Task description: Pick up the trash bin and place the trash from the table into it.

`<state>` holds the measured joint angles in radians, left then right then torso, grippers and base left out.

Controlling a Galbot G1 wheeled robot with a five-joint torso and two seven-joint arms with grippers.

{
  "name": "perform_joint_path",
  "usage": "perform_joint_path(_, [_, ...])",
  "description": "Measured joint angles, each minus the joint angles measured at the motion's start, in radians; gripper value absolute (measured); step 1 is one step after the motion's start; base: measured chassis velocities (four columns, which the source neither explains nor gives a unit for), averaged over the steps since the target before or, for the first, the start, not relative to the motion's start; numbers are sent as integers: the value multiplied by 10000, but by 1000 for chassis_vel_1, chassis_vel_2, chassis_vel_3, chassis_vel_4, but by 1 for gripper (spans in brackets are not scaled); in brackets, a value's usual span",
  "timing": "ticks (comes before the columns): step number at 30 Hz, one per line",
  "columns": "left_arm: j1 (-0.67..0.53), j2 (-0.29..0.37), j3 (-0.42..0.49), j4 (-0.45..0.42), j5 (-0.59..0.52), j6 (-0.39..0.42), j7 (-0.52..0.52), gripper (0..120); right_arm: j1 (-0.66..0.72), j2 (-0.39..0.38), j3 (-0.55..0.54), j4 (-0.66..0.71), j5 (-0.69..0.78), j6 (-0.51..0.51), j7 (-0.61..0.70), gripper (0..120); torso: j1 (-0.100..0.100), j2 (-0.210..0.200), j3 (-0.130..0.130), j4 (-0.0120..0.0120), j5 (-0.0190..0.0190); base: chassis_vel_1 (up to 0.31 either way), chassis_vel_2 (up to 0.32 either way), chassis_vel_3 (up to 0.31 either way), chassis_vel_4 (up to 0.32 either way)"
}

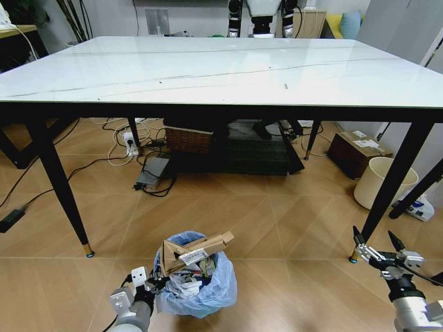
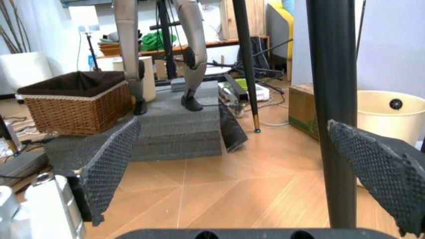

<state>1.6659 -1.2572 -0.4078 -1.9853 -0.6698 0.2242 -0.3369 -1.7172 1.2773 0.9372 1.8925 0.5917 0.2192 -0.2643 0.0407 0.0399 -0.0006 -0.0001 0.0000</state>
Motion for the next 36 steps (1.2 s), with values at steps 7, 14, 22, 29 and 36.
perform_joint_path(7, [34, -30, 0, -2, 57, 7, 5, 0, 0, 0, 1, 0, 0, 0, 0, 100, 0, 2, 1, 0, 1, 0, 0, 0, 0])
perform_joint_path(14, [40, -33, 0, -2, 65, 30, -7, 0, 0, 0, 0, 0, 0, 0, 0, 100, 0, 3, 3, 0, 0, 0, 0, 0, 0])
perform_joint_path(22, [23, -53, -12, 96, 73, 35, -24, 0, 0, 0, 0, 0, 0, 0, 0, 100, 0, 4, 4, 0, 1, 0, 0, 0, 0])
perform_joint_path(29, [-54, -58, -25, 195, 48, 46, -33, 0, 0, 0, 0, 0, 0, 0, 0, 100, 0, 5, 4, 0, 0, 0, 0, 0, 0])
perform_joint_path(36, [-121, -65, -33, 335, 11, 58, -58, 0, 0, 0, 0, 0, 0, 0, 0, 100, 0, 5, 5, 0, 0, 0, 0, 0, 0])
